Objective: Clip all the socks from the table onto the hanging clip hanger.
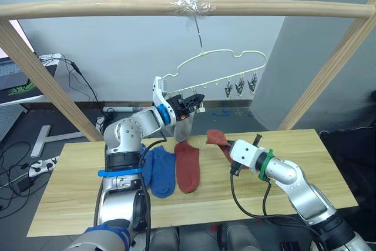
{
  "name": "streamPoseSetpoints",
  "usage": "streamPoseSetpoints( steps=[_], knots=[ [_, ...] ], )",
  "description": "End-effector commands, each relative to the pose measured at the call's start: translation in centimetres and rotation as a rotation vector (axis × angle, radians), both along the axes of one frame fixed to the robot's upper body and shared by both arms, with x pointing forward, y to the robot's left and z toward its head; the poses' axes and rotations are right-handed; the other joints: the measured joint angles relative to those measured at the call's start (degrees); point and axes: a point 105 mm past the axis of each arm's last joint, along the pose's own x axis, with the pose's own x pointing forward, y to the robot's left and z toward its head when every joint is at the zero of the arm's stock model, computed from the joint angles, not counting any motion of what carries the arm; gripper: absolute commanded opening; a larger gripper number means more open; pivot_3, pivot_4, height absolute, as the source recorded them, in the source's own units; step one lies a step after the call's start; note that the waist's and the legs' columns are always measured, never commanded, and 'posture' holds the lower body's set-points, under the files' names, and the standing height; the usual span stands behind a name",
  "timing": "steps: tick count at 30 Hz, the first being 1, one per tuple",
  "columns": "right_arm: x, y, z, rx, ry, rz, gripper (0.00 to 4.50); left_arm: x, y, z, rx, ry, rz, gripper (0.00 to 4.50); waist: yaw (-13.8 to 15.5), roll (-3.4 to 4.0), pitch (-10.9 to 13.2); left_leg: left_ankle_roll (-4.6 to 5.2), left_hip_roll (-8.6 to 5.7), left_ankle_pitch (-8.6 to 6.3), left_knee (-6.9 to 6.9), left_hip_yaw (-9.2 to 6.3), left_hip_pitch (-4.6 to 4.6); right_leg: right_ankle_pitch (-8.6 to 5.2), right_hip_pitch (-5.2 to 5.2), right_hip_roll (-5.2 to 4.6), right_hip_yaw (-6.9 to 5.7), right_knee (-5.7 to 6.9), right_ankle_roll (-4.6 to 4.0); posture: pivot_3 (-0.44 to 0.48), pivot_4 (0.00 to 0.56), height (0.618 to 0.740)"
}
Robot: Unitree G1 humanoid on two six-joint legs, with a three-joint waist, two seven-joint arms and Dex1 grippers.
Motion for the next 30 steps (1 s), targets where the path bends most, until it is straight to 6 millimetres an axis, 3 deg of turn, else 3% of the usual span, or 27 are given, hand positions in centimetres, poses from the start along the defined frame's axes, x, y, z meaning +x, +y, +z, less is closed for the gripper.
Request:
streamPoseSetpoints(
  steps=[1, 9, 24, 30],
  knots=[
    [0.6, 0.2, 3.0, 0.019, -0.124, -0.012, 0.01, -0.5, -0.6, 2.0, -0.037, -0.055, -0.038, 0.19, 0.1, 0.0, 0.0, -0.01, 0.0, 0.0, 0.0, 0.01, -0.01, 0.02, 0.0, -0.01, 0.0, -0.02, -0.03, 0.071, 0.11, 0.74],
    [1.0, 0.6, 5.0, 0.007, -0.233, -0.007, 0.01, -0.5, -0.6, 2.0, -0.041, -0.056, -0.041, 0.19, 0.46, 0.0, 0.0, -0.01, -0.01, 0.01, -0.01, 0.01, -0.02, 0.02, 0.0, -0.01, -0.01, -0.04, -0.03, 0.071, 0.112, 0.74],
    [0.9, 1.6, 4.9, 0.034, -0.208, 0.018, 0.01, -0.7, -1.2, 2.8, -0.112, -0.05, -0.053, 0.19, 0.74, 0.0, 0.0, -0.01, -0.01, 0.01, -0.03, 0.01, -0.04, 0.12, -0.02, -0.02, -0.01, -0.07, -0.21, 0.07, 0.115, 0.74],
    [1.4, 1.8, 5.9, 0.041, -0.24, 0.01, 0.01, -1.1, -1.4, 2.8, -0.112, -0.049, -0.076, 0.19, 1.02, 0.0, 0.0, -0.01, -0.01, 0.01, -0.03, 0.02, -0.04, 0.13, -0.03, -0.02, 0.0, -0.06, -0.21, 0.07, 0.115, 0.74]
  ],
)
